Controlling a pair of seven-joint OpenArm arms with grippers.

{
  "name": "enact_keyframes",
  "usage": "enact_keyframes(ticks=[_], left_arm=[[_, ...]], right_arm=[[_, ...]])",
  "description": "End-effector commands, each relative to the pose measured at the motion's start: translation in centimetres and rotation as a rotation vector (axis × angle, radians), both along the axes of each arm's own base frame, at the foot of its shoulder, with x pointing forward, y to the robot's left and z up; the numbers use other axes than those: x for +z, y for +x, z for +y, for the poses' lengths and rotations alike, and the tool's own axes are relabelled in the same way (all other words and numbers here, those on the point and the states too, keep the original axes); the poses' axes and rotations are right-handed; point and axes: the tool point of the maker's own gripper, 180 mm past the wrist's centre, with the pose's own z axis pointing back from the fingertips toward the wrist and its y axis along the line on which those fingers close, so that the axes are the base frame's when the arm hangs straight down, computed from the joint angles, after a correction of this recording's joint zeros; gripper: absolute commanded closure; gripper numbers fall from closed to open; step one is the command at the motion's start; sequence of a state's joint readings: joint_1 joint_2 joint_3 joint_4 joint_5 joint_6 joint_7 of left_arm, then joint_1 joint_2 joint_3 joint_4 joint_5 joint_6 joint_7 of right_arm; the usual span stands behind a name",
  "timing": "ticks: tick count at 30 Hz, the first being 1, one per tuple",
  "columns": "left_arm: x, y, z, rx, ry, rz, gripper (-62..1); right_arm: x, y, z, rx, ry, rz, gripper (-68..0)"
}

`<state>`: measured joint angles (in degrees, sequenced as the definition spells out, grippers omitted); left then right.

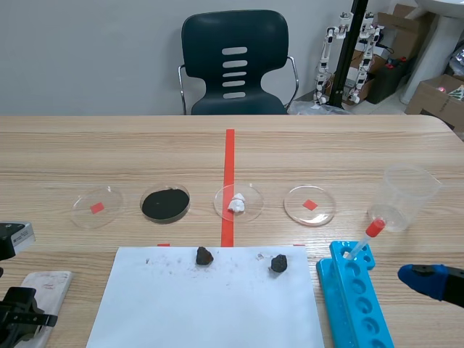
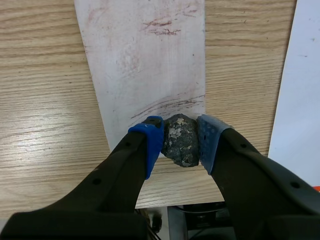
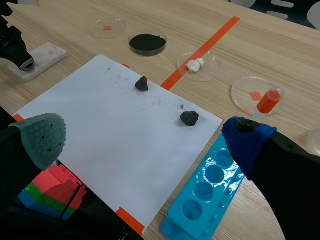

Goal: Rub the mineral on the streak plate below the first streak

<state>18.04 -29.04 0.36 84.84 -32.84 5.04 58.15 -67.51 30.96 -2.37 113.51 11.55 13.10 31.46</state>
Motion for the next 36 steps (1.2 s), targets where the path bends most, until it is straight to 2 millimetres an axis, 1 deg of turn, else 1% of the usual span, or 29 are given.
enact_keyframes(ticks=[1, 3, 7, 10, 12, 22, 25, 31, 36], left_arm=[[-0.2, -0.1, 2.4, 0.019, 0.105, 0.010, -8.5], [-0.1, -0.1, 3.1, 0.026, 0.146, 0.010, -8.5], [0.0, -0.1, 3.7, 0.031, 0.180, 0.006, -8.5], [0.0, -0.1, 3.7, 0.039, 0.178, 0.006, -8.5], [-0.1, -0.1, 3.4, 0.038, 0.157, 0.008, -8.5], [-0.1, 0.3, -0.6, -0.029, -0.053, -0.015, -8.5], [0.0, 0.3, -1.2, -0.037, -0.086, -0.018, -8.5], [-0.1, 0.3, -0.9, -0.042, -0.067, -0.016, -8.5], [-0.3, -0.1, 1.0, -0.019, 0.035, 0.010, -8.5]], right_arm=[[1.1, 0.4, 0.4, 0.002, 0.026, -0.032, -67.9], [1.1, 0.4, 0.4, 0.002, 0.026, -0.032, -67.9], [1.1, 0.4, 0.4, 0.002, 0.026, -0.032, -67.9], [1.1, 0.4, 0.4, 0.002, 0.026, -0.032, -67.9], [1.1, 0.4, 0.4, 0.002, 0.026, -0.032, -67.9], [1.1, 0.4, 0.4, 0.002, 0.026, -0.032, -67.9], [1.1, 0.4, 0.4, 0.002, 0.026, -0.032, -67.9], [1.1, 0.4, 0.4, 0.002, 0.026, -0.032, -67.9], [1.1, 0.4, 0.4, 0.002, 0.026, -0.032, -67.9]])
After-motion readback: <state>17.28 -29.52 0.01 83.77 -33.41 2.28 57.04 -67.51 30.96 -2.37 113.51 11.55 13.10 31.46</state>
